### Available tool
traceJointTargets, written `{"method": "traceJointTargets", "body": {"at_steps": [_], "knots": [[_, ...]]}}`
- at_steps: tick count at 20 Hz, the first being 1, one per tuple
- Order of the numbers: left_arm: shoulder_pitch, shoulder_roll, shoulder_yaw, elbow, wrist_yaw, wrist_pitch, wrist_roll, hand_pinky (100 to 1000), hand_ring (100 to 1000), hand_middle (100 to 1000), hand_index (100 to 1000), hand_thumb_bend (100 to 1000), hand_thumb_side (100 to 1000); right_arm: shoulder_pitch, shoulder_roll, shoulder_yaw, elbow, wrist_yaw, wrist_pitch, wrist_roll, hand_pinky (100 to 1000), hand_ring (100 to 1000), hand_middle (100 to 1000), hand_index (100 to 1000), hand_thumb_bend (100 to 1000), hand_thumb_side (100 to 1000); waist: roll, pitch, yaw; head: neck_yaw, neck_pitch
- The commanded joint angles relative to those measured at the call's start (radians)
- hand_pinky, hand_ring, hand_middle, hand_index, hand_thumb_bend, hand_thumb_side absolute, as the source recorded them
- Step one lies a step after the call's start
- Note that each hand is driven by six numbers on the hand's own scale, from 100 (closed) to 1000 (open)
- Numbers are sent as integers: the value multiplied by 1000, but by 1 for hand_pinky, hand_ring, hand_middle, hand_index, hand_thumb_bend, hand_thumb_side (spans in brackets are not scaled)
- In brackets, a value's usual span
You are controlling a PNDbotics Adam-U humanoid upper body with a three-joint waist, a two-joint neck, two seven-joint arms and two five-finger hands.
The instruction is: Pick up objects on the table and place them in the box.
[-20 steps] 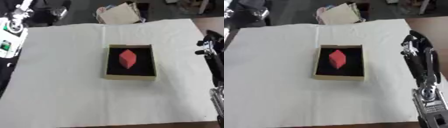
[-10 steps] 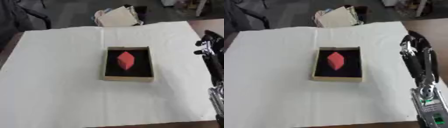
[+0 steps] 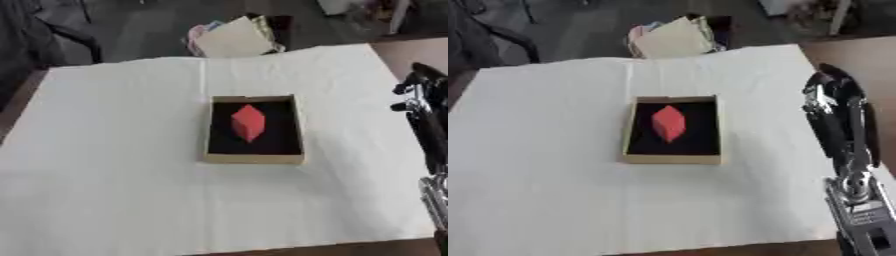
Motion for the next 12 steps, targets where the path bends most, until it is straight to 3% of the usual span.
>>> {"method": "traceJointTargets", "body": {"at_steps": [1, 12], "knots": [[-13, 60, -39, 81, 14, -28, -43, 729, 625, 601, 770, 152, 401, -8, -20, 0, -11, 3, -3, 1, 573, 747, 534, 858, 100, 721, 0, -13, 0, 2, 3], [-15, 48, -57, 110, 15, -51, -51, 728, 621, 597, 769, 147, 399, -5, -21, -3, -11, 1, -2, -2, 573, 747, 534, 858, 100, 720, -3, -16, 1, 4, 4]]}}
